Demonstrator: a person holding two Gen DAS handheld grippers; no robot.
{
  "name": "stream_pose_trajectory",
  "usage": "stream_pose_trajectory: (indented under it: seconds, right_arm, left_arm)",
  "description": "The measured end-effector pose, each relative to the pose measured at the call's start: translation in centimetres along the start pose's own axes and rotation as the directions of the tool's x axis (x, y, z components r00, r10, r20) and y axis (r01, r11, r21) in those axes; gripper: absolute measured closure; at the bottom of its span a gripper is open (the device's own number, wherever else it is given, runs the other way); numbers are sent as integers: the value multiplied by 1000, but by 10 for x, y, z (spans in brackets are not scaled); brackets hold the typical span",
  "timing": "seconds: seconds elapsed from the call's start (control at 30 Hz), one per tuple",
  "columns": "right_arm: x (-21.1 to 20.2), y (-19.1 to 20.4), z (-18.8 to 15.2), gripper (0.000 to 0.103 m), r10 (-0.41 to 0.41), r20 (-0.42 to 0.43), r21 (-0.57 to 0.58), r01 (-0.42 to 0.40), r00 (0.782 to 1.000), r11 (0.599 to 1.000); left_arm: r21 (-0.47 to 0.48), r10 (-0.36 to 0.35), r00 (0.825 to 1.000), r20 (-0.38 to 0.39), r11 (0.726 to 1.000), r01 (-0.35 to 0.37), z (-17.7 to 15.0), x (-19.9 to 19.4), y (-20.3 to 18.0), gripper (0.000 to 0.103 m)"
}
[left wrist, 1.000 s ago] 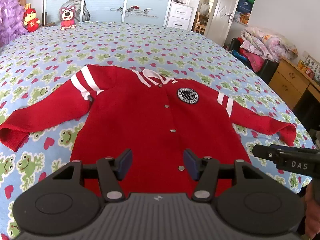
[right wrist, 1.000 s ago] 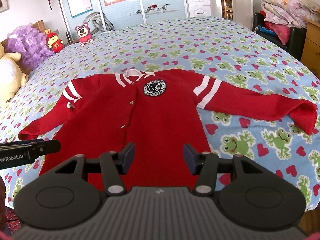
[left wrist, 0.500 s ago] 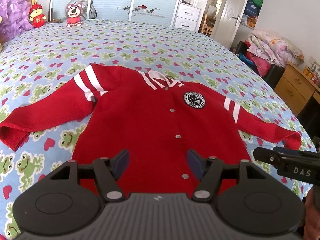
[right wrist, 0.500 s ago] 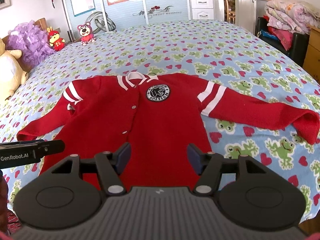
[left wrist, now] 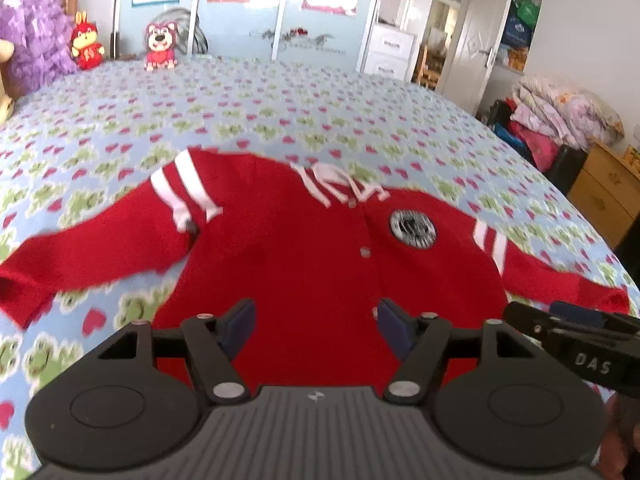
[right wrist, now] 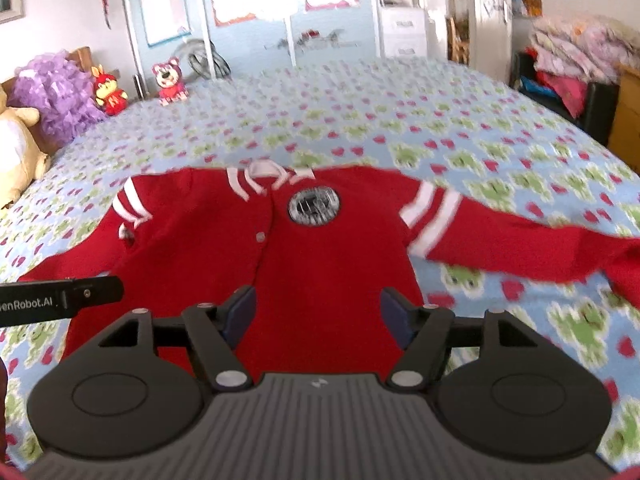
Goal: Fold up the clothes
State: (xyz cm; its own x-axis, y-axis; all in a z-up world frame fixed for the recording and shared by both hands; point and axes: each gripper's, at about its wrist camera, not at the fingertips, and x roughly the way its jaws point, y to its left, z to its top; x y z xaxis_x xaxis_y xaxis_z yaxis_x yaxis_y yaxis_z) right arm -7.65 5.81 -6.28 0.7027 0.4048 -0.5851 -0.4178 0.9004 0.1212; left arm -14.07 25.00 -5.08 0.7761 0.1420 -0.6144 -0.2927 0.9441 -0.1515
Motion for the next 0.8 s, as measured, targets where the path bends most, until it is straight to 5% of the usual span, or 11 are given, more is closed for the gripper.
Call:
stream_pose_trajectory:
  seconds: [0.17,0.27,0.33,0.43,0.53,0.63,0.8]
  right_arm:
    - [54,1,13,32,-6,65,-4,6,998,1000]
    - [91,0,9,32,-2,95,4,1,995,1000]
    - [117,-2,-1,32,-9,84,12,8,996,1000]
    - [150,-3,-23,27,-31,13,-4,31,999,1000]
    - [153,11,-21,13,-52,-6,-80,51,999,995]
    - [154,23,-22,9,-101,-16,-139,98,995,985]
    - [152,14,-19,2,-72,-34,-91,68,997,994]
  left_arm:
    - [-29,73,996,57,997,-72,7,50,12,24]
    - [-33,95,995,20,995,-94,-12,87,20,24]
    - [-33,109,994,-3,993,-109,-26,112,26,24]
    - [45,121,991,65,991,-124,-46,115,20,14]
    - [91,110,993,30,990,-112,-41,119,14,0]
    - [116,129,991,34,984,-132,-40,116,9,0]
    - [98,114,993,35,988,-117,-43,115,15,0]
